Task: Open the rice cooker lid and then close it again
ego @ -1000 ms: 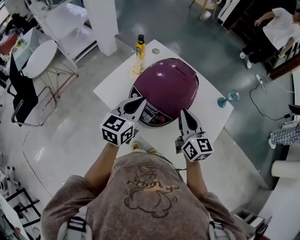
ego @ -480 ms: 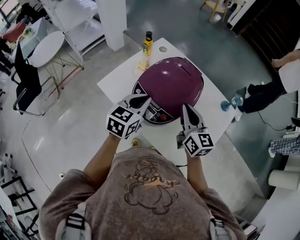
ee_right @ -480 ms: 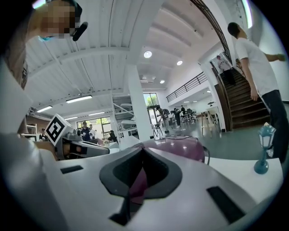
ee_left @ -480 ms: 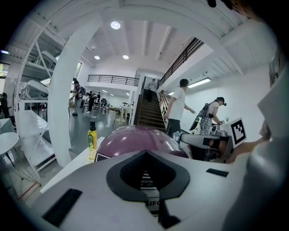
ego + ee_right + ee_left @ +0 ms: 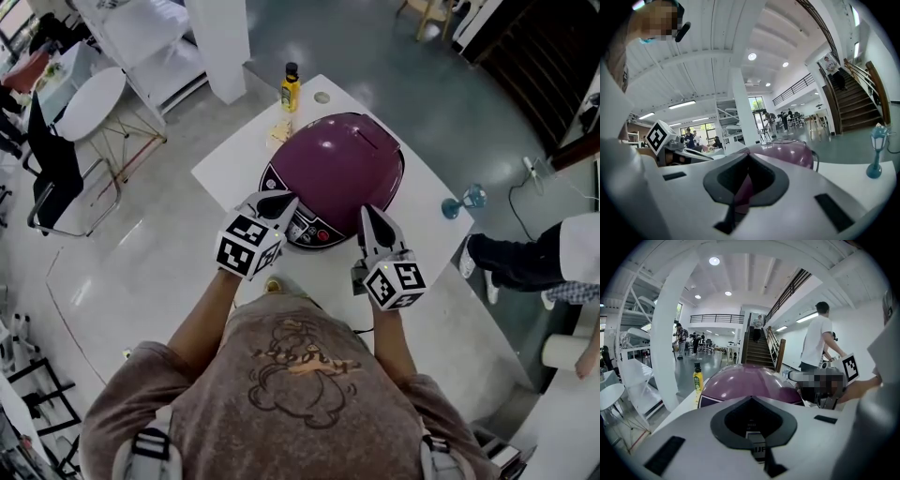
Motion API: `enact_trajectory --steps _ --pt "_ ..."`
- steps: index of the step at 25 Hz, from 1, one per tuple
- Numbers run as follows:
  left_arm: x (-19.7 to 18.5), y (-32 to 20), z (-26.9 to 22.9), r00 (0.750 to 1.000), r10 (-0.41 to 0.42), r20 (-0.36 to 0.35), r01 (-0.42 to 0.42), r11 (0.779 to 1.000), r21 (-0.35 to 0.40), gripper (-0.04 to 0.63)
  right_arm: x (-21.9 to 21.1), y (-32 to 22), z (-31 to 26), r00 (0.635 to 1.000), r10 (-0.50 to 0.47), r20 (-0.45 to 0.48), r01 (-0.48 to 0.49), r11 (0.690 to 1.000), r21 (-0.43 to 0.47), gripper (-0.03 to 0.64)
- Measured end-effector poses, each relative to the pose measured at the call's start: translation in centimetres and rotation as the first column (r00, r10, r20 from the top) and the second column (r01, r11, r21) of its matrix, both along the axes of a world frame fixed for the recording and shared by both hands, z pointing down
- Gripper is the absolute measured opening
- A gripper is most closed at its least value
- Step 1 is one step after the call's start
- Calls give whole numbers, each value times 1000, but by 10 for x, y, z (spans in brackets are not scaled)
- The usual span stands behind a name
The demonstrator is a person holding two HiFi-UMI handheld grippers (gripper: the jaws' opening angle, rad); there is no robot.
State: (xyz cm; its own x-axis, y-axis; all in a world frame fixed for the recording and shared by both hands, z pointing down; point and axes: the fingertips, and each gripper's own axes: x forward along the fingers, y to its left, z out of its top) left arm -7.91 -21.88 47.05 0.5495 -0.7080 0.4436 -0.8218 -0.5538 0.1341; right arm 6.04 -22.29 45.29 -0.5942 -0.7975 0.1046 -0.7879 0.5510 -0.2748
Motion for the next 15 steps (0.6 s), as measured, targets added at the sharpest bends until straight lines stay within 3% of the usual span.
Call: enact_trajectory --steps 15 --pt "0 0 3 1000 1 -13 -1 999 -34 18 -8 -3 8 999 -39 -27 39 999 -2 3"
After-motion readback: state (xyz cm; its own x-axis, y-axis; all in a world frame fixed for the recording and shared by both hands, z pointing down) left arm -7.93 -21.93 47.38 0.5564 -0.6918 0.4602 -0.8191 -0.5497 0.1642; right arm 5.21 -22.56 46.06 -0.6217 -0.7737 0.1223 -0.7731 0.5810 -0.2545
